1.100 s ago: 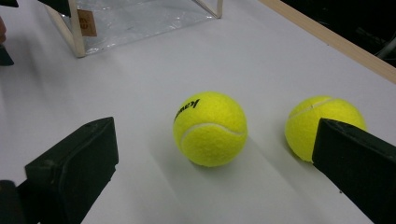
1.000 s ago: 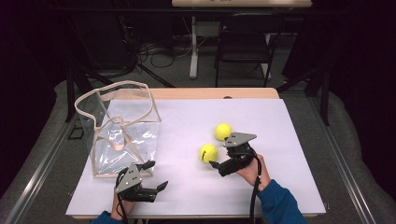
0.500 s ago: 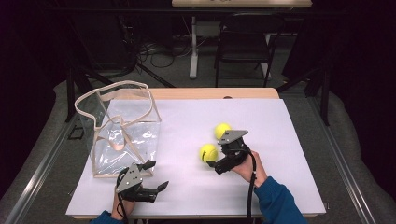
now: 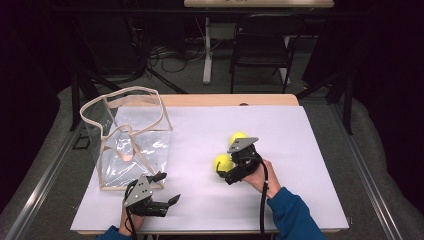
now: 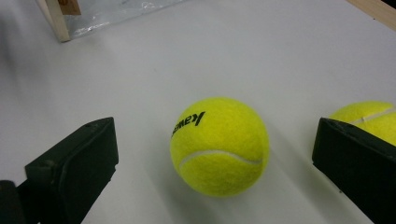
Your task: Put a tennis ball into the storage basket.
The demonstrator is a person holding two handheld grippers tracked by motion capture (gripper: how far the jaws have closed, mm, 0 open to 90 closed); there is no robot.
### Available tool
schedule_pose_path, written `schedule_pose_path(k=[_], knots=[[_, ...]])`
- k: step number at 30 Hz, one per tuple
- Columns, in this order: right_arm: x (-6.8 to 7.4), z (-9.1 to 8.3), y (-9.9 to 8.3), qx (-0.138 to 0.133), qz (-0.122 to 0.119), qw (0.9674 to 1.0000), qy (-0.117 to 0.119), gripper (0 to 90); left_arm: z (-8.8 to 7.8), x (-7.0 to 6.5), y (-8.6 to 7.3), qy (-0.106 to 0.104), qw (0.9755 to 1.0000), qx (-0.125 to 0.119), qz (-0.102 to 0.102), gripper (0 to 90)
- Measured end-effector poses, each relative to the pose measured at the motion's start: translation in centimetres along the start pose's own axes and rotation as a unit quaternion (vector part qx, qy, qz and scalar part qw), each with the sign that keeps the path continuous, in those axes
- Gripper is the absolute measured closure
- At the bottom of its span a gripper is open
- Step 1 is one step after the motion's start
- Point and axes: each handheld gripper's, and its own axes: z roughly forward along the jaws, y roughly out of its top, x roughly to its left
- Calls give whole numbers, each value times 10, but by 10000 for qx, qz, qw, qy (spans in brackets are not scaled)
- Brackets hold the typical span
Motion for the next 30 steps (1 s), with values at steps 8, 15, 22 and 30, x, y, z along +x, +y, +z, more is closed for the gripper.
schedule_pose_path(k=[8, 15, 22, 30], knots=[[-1, 9, 0, 122, 46, 9999, 28, 0, 0, 0, 0, -1, 10000, 13, 26, 160], [-3, 16, -3, 166, 124, 9997, 85, 0, 0, 0, 0, -6, 10000, 11, 24, 159], [-5, 25, -7, 282, 232, 9993, 102, 0, 0, 0, 0, -14, 10000, 32, 47, 159], [-5, 28, -7, 307, 241, 9992, 133, 0, 1, 0, 0, -29, 10000, 26, 17, 159]])
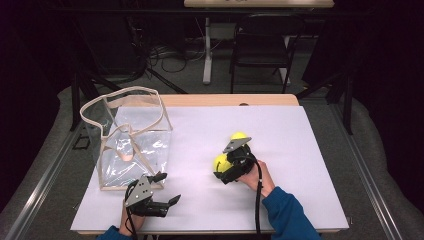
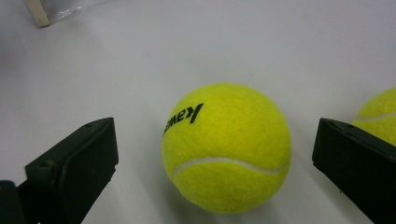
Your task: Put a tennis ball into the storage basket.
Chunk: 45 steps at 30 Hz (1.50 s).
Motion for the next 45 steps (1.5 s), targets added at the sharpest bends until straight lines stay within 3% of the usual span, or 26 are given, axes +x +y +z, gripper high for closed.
schedule_pose_path(k=[21, 30, 40, 45], knots=[[-3, 13, -3, 104, 146, 9998, 53, 25, 0, 0, 0, -14, 10000, 9, -6, 159], [-4, 16, -5, 183, 151, 9997, 35, 141, 0, 0, 0, -7, 10000, 38, -24, 159], [-5, 20, -6, 406, 177, 9990, -106, 199, 1, 0, -1, -23, 10000, 48, -2, 159], [-5, 20, -5, 443, 175, 9989, -17, 246, 2, 1, -1, -46, 10000, 75, -6, 159]])
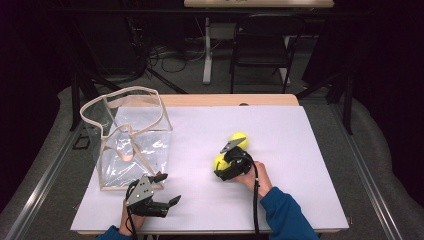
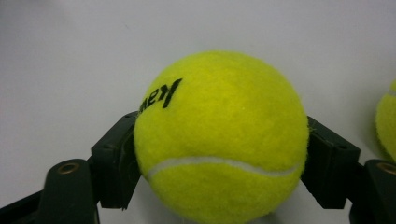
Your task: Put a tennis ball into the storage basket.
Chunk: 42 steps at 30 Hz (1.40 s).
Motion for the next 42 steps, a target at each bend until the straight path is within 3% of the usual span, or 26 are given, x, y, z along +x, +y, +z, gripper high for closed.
schedule_pose_path(k=[42], knots=[[11, -29, 18, -252, -291, 9991, -196, 255, 0, 0, 0, 18, 10000, 17, -2, 159]])
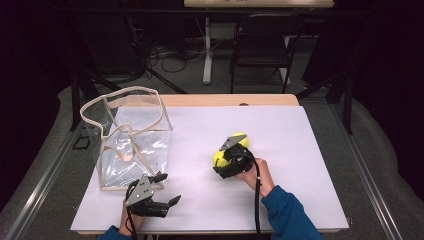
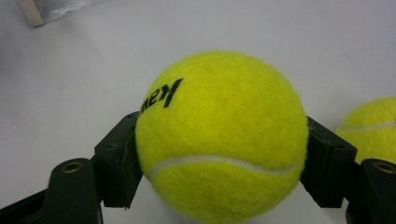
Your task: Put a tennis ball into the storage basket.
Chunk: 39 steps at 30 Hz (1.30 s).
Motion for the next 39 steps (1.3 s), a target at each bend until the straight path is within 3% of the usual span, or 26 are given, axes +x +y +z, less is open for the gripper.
schedule_pose_path(k=[17, 39], knots=[[0, -7, 20, -150, -147, 9998, -47, 256, -1, 0, 0, -5, 10000, -21, -7, 159], [-2, -25, 33, -320, -247, 9990, -214, 257, -1, 0, 0, 32, 10000, -12, 9, 160]])
